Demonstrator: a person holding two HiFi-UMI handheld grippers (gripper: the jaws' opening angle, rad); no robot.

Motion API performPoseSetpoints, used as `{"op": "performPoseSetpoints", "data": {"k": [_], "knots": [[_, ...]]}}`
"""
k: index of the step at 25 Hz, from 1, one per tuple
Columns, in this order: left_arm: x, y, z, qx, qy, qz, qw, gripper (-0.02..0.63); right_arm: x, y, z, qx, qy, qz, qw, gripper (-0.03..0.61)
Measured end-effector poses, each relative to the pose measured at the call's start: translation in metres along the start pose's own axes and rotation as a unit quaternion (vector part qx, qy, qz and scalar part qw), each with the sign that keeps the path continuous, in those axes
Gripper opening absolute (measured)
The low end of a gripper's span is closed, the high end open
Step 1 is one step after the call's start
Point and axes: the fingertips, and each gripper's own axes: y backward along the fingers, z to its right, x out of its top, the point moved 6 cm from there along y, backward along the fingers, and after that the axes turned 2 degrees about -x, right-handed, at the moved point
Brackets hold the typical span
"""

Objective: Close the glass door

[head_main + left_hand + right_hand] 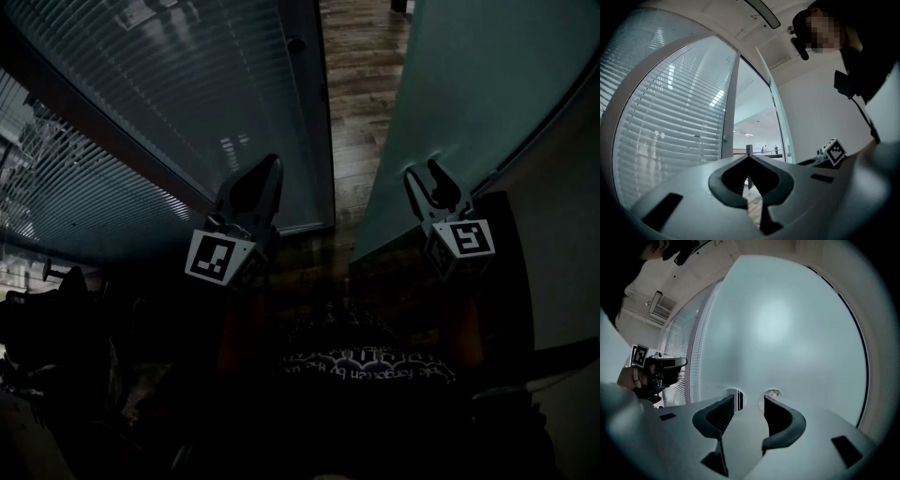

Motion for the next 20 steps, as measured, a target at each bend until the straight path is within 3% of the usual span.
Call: {"op": "performPoseSetpoints", "data": {"k": [20], "knots": [[-0.0016,0.0025,-0.0037,-0.007,-0.010,0.000,0.9999,0.002,-0.0060,-0.0098,0.0034,-0.017,0.002,-0.012,1.000,0.166]]}}
